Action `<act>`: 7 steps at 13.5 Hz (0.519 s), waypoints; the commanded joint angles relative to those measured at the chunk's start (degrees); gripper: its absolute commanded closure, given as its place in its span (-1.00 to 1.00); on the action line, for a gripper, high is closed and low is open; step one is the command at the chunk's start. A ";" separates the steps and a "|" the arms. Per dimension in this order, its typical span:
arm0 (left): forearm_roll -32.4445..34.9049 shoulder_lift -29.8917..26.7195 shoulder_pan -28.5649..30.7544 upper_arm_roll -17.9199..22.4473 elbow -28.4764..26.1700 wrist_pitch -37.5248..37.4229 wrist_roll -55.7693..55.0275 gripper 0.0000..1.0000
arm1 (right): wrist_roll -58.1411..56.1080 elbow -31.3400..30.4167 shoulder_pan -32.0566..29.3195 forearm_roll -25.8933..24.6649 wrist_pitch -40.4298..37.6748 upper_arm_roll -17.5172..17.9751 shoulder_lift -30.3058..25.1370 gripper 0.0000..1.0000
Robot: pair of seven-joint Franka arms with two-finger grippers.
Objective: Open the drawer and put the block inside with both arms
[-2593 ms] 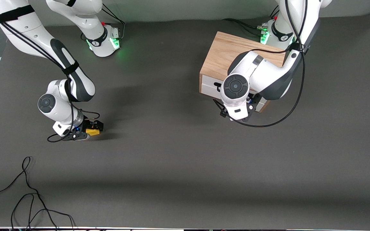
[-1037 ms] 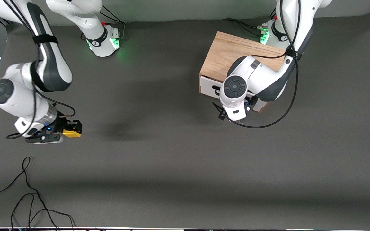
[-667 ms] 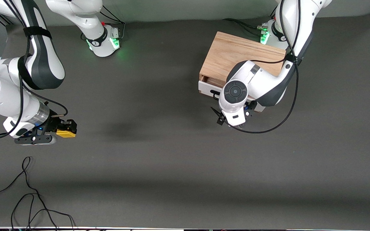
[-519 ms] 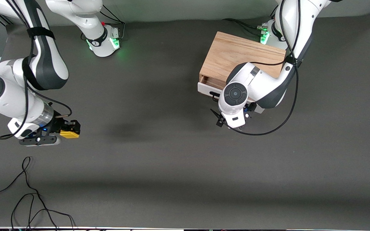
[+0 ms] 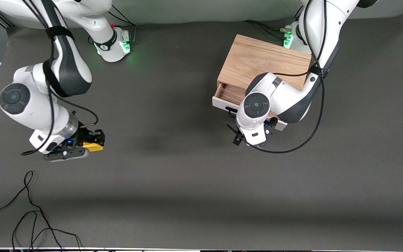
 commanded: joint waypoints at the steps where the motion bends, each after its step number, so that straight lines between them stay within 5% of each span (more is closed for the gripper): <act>1: 1.91 3.28 -0.86 -0.04 5.30 2.95 -2.42 -1.00 | 7.40 3.75 4.23 -0.25 -1.46 -0.43 2.47 1.00; 7: 2.53 4.08 -0.86 -0.04 7.86 4.26 -2.77 -1.00 | 23.84 9.56 10.30 -0.34 -1.55 -0.43 8.19 1.00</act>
